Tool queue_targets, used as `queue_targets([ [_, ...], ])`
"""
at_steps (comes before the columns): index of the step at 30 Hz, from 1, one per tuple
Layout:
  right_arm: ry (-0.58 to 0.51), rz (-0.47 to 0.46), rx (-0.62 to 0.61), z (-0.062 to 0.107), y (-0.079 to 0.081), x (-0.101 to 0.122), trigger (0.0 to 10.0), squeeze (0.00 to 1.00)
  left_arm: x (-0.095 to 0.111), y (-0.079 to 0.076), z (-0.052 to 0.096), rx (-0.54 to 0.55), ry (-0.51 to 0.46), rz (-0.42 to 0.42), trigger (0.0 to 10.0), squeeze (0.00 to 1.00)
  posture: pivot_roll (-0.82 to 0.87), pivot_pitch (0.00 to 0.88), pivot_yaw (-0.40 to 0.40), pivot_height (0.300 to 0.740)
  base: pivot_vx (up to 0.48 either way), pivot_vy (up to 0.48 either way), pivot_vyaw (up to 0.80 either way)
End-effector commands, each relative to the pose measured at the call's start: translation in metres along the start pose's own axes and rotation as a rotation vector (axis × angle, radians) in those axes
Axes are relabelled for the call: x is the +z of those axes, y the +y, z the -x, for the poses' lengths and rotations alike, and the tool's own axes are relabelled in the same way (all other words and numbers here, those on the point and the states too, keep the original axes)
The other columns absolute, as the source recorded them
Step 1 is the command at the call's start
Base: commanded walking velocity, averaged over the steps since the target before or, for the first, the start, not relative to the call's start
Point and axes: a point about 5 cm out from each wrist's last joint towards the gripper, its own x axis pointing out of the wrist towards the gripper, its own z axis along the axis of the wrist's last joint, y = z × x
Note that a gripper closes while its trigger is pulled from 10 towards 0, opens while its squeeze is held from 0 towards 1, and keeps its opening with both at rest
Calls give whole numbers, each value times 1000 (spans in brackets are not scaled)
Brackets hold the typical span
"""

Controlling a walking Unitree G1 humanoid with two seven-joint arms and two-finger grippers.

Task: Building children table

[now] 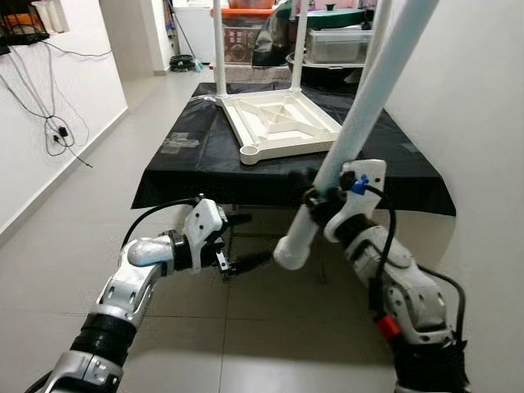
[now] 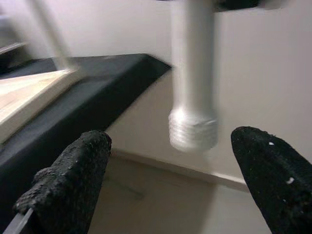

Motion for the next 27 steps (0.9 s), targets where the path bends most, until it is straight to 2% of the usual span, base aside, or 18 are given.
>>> queue_targets([
  [1,2,32,-64,-1,-9,0,10000,0,-3,3,6,86,14,6,10000,1000,50,0,-52,740,0,0,0],
  [3,2,32,-64,-1,-9,0,10000,0,-3,3,6,86,14,6,10000,1000,50,0,-52,740,0,0,0],
  [4,14,68,-109,0,-15,-2,10000,0,-3,3,9,120,7,13,10000,1000,54,0,-56,740,0,0,0],
  [5,14,68,-109,0,-15,-2,10000,0,-3,3,9,120,7,13,10000,1000,54,0,-56,740,0,0,0],
  [6,27,90,-141,1,-21,-4,10000,0,-3,5,12,189,8,21,10000,1000,58,0,-57,740,0,0,0],
  [8,27,90,-141,1,-21,-4,10000,0,-3,5,12,189,8,21,10000,1000,58,0,-57,740,0,0,0],
  [9,73,138,-205,8,-32,-10,10000,0,-7,4,19,289,24,58,10000,0,62,0,-63,740,0,0,0],
  [10,106,182,-257,13,-41,-15,10000,0,-10,4,26,368,43,80,10000,0,63,0,-64,740,0,0,0],
  [11,106,182,-257,13,-41,-15,10000,0,-10,4,26,368,43,80,10000,0,63,0,-64,740,0,0,0],
  [12,114,191,-296,23,-50,-18,10000,0,-12,1,35,453,61,108,10000,0,75,0,-73,740,0,0,0],
  [15,106,190,-354,42,-62,-23,10000,0,-13,-7,49,566,87,146,10000,0,84,0,-75,740,0,0,0],
  [20,117,159,-340,57,-65,-29,10000,0,-15,-14,57,617,117,136,10000,0,96,0,-84,740,0,0,0],
  [22,106,151,-327,60,-64,-29,10000,0,-15,-16,60,632,115,151,10000,0,98,0,-85,740,0,0,0],
  [23,68,139,-311,66,-61,-28,10000,0,-14,-23,62,634,108,161,10000,0,104,0,-84,740,0,0,0],
  [27,42,127,-311,67,-59,-27,10000,0,-13,-28,62,622,115,150,10000,0,105,0,-81,740,0,141,0],
])
